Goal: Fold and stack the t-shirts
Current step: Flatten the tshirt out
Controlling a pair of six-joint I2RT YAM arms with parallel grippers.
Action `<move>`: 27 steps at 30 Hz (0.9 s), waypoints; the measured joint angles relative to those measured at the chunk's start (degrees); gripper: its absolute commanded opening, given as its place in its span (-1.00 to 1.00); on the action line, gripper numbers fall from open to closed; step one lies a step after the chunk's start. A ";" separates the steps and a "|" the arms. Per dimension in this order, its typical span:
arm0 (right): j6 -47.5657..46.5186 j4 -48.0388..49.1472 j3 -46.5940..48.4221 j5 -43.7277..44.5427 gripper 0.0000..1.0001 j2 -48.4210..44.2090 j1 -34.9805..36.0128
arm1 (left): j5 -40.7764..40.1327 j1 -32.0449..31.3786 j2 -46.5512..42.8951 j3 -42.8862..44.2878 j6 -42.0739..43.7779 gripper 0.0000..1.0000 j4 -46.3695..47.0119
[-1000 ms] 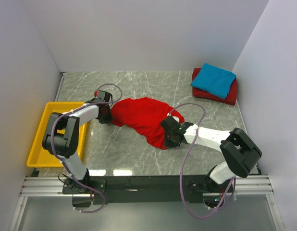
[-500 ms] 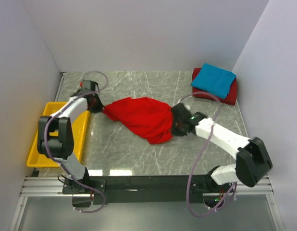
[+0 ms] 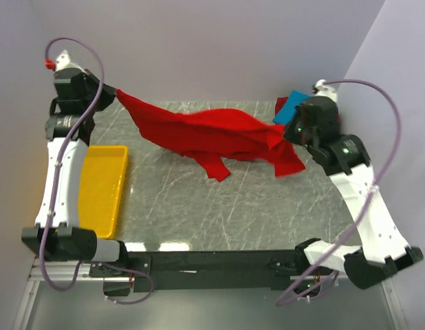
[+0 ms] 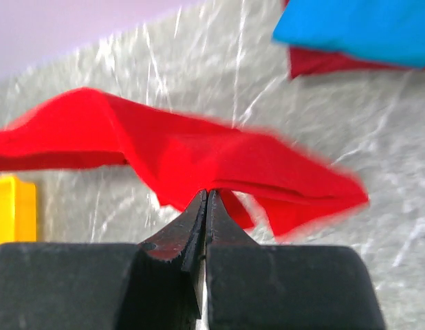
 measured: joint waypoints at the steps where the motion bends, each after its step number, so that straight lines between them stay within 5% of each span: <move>1: -0.13 -0.50 0.94 1.03 -1.00 -1.20 -0.13 | -0.33 0.31 -1.42 0.33 -0.35 -0.99 0.04; 8: -0.20 -2.01 -0.52 6.36 -1.00 -11.45 -0.48 | -3.91 0.83 -12.11 -3.17 -0.98 -0.99 0.39; 13: 1.77 -1.46 -11.13 6.93 -1.00 -16.57 -0.50 | -3.65 0.83 -15.47 -10.58 -0.96 -0.99 1.77; 19: 5.42 1.51 -27.69 3.48 -1.00 -11.32 -1.73 | 0.28 0.83 -11.47 -23.98 -0.79 -0.99 1.88; 23: 8.26 2.97 -36.35 0.20 -0.52 -3.54 -4.52 | 1.18 0.83 -9.81 -31.47 -0.02 -0.99 0.66; 27: 10.69 3.32 -39.19 -1.95 -0.28 -0.87 -5.38 | 2.64 0.83 -8.61 -32.98 1.05 -0.99 0.24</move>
